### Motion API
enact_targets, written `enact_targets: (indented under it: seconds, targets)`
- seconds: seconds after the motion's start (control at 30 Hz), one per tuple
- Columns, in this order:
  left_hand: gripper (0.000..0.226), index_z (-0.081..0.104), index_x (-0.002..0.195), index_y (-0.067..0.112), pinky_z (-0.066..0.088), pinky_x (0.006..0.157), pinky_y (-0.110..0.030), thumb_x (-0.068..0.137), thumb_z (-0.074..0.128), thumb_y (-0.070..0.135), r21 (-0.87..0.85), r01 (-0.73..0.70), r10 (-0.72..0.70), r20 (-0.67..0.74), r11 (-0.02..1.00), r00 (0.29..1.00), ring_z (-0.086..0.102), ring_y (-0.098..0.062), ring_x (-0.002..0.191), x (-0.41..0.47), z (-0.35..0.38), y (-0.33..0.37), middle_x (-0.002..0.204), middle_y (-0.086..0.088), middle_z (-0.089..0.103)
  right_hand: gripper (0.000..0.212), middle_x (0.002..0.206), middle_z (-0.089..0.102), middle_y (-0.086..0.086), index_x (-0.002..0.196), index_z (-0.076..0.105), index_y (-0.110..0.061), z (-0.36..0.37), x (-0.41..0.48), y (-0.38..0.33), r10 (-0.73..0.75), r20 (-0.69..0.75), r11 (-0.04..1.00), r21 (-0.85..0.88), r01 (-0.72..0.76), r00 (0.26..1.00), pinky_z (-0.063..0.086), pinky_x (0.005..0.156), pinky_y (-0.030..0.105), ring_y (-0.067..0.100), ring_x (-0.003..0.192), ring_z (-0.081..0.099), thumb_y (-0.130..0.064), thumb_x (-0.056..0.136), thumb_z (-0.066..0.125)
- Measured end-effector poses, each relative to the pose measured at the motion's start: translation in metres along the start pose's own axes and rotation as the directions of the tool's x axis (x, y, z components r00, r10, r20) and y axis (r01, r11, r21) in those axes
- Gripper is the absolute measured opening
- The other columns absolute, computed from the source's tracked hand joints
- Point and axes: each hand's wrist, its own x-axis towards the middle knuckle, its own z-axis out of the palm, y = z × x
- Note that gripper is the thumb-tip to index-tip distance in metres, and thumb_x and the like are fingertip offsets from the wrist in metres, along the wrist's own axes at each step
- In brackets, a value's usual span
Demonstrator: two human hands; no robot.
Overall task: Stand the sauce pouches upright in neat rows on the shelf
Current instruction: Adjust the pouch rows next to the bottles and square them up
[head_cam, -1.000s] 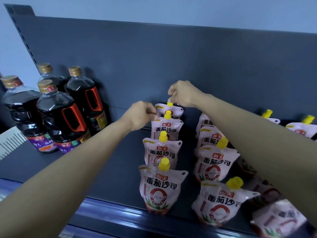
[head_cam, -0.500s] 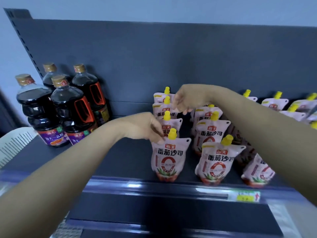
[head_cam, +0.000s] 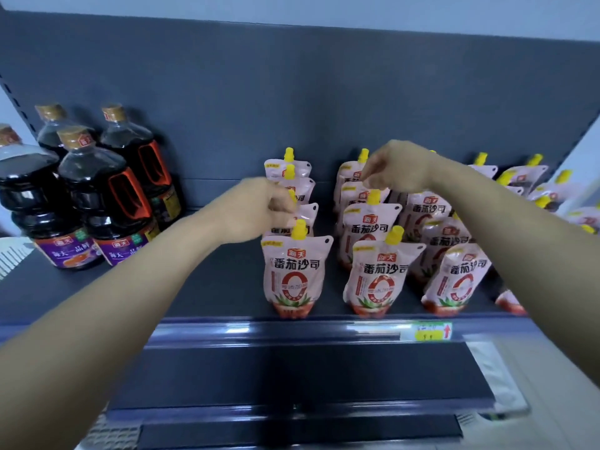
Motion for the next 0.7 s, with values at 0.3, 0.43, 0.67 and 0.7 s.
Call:
enact_targets:
  seconds: [0.3,0.43,0.67,0.7]
  targets:
    - [0.014,0.063,0.095,0.013,0.049,0.069,-0.029,0.085,0.063,0.023,0.153,-0.119,0.094,0.159,0.981,0.983,0.058,-0.015,0.08,0.023,0.077,0.081,0.088,0.003,0.062,0.024,0.09,0.063,0.013,0.102,0.068,0.001,0.02,0.004,0.041,0.027,0.253,0.986,-0.168,0.016,0.967,0.044,0.076,0.031,0.025,0.084,0.055,-0.018,0.087,0.065]
    - [0.025,0.049,0.062,0.013,0.031,0.052,-0.02,0.085,0.058,0.009,0.187,-0.088,0.056,0.17,0.978,0.984,0.042,-0.004,0.057,0.035,0.099,0.087,0.061,0.01,0.043,0.024,0.083,0.049,0.012,0.076,0.057,-0.004,0.024,0.002,0.051,-0.017,0.27,0.978,-0.196,0.072,0.963,0.036,0.069,0.026,0.022,0.077,0.046,-0.02,0.094,0.054]
    - [0.028,0.055,0.056,0.012,0.033,0.047,-0.007,0.083,0.064,0.008,0.166,-0.011,-0.009,0.119,0.986,0.993,0.038,-0.003,0.049,0.041,0.1,0.089,0.052,0.006,0.043,0.033,0.09,0.056,0.014,0.11,0.065,0.005,0.021,0.005,0.057,-0.125,0.334,0.946,-0.243,0.213,0.934,0.046,0.088,0.039,0.022,0.081,0.049,-0.02,0.095,0.052]
    - [0.034,0.05,0.053,0.017,0.033,0.048,-0.005,0.083,0.064,0.007,0.162,-0.004,-0.014,0.113,0.987,0.994,0.037,-0.004,0.048,0.041,0.1,0.09,0.05,0.009,0.041,0.032,0.088,0.054,0.012,0.11,0.065,0.006,0.021,0.005,0.057,-0.133,0.339,0.948,-0.231,0.22,0.931,0.047,0.085,0.038,0.021,0.079,0.048,-0.02,0.095,0.052]
